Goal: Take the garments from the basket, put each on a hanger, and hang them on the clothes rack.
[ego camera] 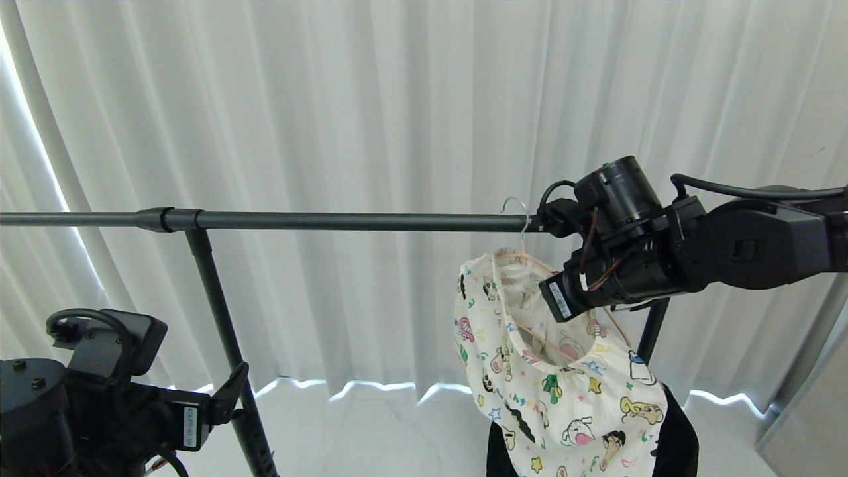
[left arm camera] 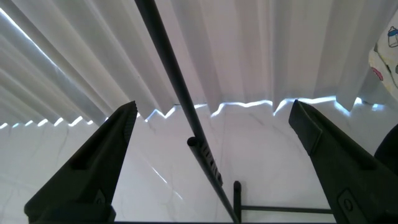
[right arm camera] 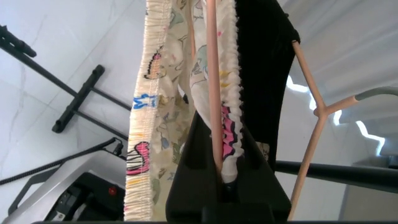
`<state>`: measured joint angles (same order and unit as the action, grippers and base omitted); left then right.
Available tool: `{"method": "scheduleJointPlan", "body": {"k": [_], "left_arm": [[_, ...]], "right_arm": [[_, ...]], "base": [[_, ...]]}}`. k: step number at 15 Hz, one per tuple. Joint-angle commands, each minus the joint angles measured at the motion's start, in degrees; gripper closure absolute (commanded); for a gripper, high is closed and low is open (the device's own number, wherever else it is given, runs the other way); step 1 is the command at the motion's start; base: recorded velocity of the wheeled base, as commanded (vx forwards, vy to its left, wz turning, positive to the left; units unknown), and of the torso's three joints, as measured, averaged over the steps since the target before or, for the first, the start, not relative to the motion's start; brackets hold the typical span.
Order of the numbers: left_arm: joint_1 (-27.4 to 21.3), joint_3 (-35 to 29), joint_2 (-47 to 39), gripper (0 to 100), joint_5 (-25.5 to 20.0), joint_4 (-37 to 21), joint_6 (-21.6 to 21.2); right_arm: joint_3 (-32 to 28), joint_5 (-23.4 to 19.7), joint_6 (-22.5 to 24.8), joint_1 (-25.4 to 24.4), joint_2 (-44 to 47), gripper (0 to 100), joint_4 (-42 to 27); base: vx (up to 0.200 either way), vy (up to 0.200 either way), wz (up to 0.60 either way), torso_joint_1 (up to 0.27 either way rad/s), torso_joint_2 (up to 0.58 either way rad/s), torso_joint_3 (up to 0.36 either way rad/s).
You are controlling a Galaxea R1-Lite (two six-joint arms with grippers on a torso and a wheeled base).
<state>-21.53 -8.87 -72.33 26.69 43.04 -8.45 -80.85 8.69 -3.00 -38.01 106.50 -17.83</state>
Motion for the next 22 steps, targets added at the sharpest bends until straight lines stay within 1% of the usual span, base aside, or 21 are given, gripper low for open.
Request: {"method": "scheduleJointPlan", "body": {"k": [1,2,8,11,12,13,14,15,16,17,18,19,20,22], "left_arm": [[0.00,0.00,-0.01,0,0.03,0.02,0.01],[0.00,0.00,-0.01,0,0.03,0.02,0.01],[0.00,0.00,-0.01,0,0.03,0.02,0.01],[0.17,0.26,-0.01,0,0.12,0.02,0.27],[0.43,0.88,-0.01,0,0.12,0.02,0.45],[0.61,1.58,0.17,0,0.21,0.02,0.54],[0.61,2.11,1.14,0,0.21,0.02,0.45],[0.70,2.37,1.49,0,0.39,0.02,0.45],[1.23,2.28,1.75,0,0.56,0.02,0.45],[3.07,2.02,1.93,0,0.65,0.02,0.19],[4.74,2.02,1.93,0,0.65,0.02,0.19],[6.15,2.11,1.93,0,0.65,0.02,0.19],[8.96,2.20,1.93,0,0.65,0.02,0.19],[11.33,2.11,1.93,0,0.65,0.02,0.27]], "right_arm": [[-0.01,0.01,0.01,-0.05,-0.06,100,-0.01],[-0.01,0.01,0.01,-0.05,-0.06,0,-0.01],[-0.01,-0.08,-0.08,-0.05,-0.41,0,0.26],[0.43,-0.08,-0.34,-0.05,-4.19,0,-0.18],[0.52,-0.08,-2.19,-0.13,-6.65,0,-1.94],[0.34,-0.08,-4.47,-0.31,-9.64,0,-5.28],[0.52,0.01,-5.88,-0.31,-13.95,0,-10.11],[0.60,0.45,-6.14,-0.05,-18.17,0,-16.09],[0.43,2.82,-6.05,0.92,-22.30,0,-22.24],[0.69,6.69,-5.70,2.59,-25.90,0,-27.43],[1.22,9.77,-5.35,4.44,-29.33,0,-31.12],[2.01,10.47,-4.47,5.93,-31.44,0,-32.17],[4.56,10.47,-1.04,9.36,-35.39,0,-32.17],[8.43,10.73,6.60,15.60,-39.52,0,-29.80]], "base": [[0.000,0.000,0.00,0.000,0.00,0.000],[0.000,0.000,0.00,0.000,0.00,0.000],[0.000,0.000,0.00,0.000,0.00,0.000],[0.000,0.000,0.00,0.000,0.00,0.000],[0.000,0.000,0.00,0.000,0.00,0.000],[0.000,0.000,0.00,0.000,0.00,0.000],[0.000,0.000,0.00,0.000,0.00,0.000],[0.000,0.000,0.00,0.000,0.00,0.000],[0.000,0.000,0.00,0.000,0.00,0.000],[0.000,0.000,0.00,0.000,0.00,0.000],[0.000,0.000,0.00,0.000,0.00,0.000],[0.000,0.000,0.00,0.000,0.00,0.000],[-0.200,0.000,0.00,0.007,0.01,0.007],[-0.200,0.000,0.00,0.010,0.01,0.005]]}}
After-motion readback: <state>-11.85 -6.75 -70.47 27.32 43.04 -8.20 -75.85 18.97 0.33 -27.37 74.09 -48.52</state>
